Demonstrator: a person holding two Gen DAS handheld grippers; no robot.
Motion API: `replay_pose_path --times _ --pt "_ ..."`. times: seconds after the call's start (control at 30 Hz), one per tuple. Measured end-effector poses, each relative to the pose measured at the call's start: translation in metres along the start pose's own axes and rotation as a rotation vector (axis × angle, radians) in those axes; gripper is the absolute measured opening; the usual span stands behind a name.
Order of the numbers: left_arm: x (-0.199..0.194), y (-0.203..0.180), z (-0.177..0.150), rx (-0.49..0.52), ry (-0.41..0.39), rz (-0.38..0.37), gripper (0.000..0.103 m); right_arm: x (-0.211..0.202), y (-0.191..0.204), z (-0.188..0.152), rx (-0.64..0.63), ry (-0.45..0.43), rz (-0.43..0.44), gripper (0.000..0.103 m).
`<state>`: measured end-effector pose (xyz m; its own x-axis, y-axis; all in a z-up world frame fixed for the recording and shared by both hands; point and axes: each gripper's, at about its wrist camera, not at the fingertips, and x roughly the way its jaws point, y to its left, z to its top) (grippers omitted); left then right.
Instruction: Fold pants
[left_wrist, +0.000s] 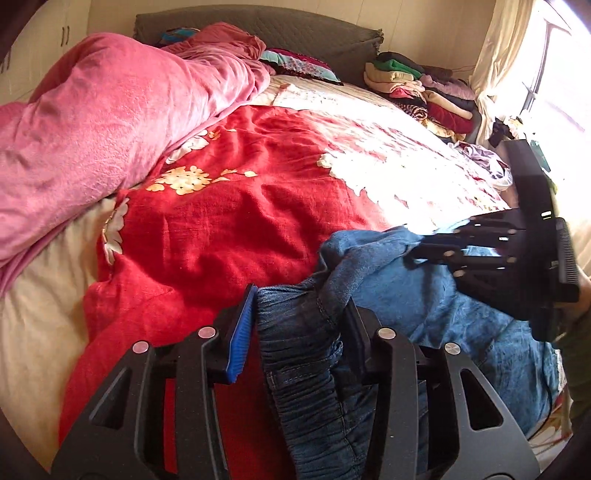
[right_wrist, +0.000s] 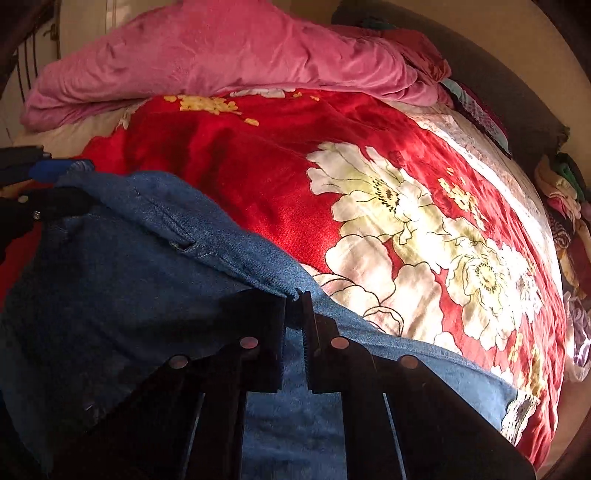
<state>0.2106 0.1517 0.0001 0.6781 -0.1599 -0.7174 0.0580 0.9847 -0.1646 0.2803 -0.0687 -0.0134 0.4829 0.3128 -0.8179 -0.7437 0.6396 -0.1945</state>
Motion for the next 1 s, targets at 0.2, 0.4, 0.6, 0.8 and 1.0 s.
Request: replay_pose_path --times 0.2,0.4,0.6,0.8,1.0 --pt "-0.016 -0.007 -0.005 0.022 -0.046 0.014 0.034 -0.057 0.005 -0.024 0.091 -0.106 0.02 0.007" --pt "-0.042 -0.024 -0.011 0.061 -0.114 0.019 0.034 -0.106 0.013 -0.051 0.183 -0.204 0.041 0.006" --pt "-0.07 -0.041 -0.033 0.098 -0.16 0.02 0.034 -0.14 0.034 -0.087 0.222 -0.229 0.069 0.006" --pt "-0.095 -0.05 -0.069 0.099 -0.167 0.017 0.034 -0.169 0.066 -0.124 0.213 -0.232 0.113 0.006" --pt "-0.106 -0.042 -0.106 0.054 -0.116 0.016 0.035 -0.179 0.107 -0.15 0.149 -0.196 0.156 0.006"
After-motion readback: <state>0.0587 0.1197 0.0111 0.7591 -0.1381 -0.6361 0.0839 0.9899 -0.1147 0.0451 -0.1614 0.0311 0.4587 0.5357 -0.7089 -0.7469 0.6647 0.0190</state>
